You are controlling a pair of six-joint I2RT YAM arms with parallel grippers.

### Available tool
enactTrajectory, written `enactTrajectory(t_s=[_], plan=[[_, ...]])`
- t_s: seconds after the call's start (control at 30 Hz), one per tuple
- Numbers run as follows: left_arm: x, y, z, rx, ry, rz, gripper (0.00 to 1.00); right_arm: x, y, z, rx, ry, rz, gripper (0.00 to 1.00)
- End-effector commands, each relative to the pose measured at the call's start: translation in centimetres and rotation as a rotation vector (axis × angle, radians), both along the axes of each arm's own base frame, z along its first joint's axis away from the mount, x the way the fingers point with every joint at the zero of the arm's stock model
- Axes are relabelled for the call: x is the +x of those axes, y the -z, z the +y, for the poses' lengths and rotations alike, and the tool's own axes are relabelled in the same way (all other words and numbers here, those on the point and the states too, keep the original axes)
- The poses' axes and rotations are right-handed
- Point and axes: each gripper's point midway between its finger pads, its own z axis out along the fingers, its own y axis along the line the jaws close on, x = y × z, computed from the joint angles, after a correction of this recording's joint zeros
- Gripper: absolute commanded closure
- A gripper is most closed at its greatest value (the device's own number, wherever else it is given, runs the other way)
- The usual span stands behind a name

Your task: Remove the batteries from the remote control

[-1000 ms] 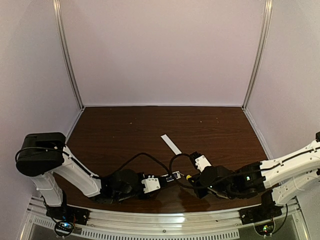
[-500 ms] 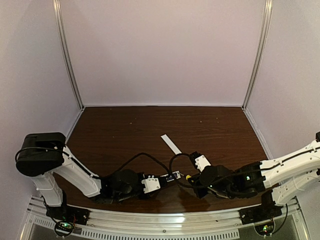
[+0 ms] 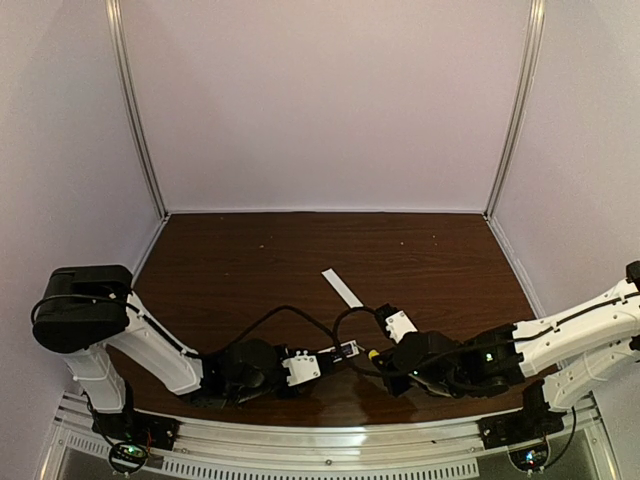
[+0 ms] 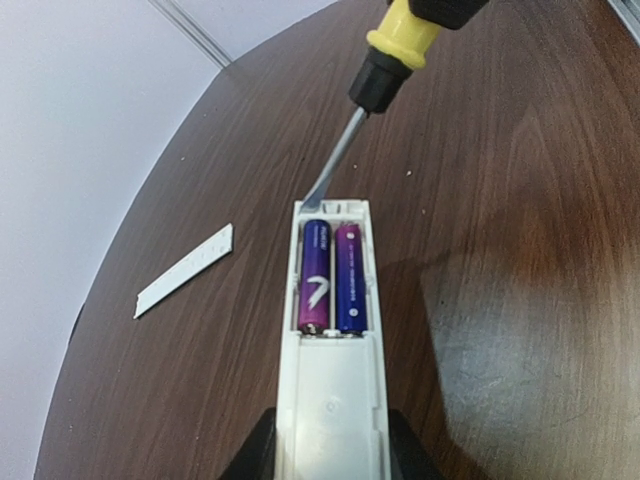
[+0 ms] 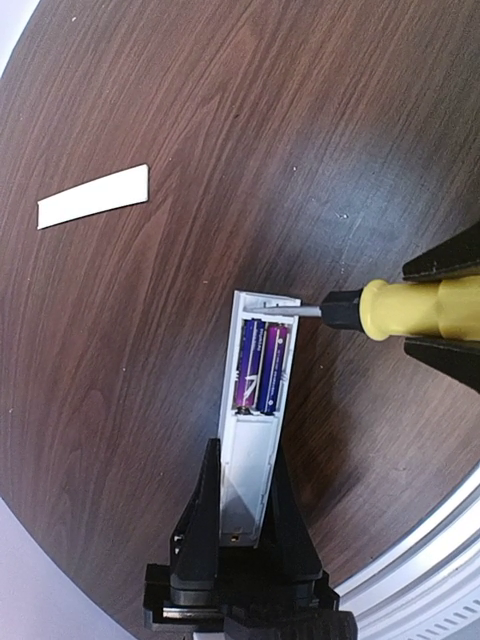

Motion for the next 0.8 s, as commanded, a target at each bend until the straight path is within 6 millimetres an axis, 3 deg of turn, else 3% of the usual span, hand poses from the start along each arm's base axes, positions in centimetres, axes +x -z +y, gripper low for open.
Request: enactTrajectory(t_s=[0.0, 0.77], plan=[[0.9, -3.2, -1.3, -0.125, -0.037, -0.042, 1.0, -0.6, -0.2, 1.0, 0.027, -0.03, 0.043, 1.0], [1.3, -2.8, -1.1, -0.109, -0.057, -0.055, 1.0, 0.3, -1.9, -0.4, 0.026, 0.056, 0.004, 1.0]])
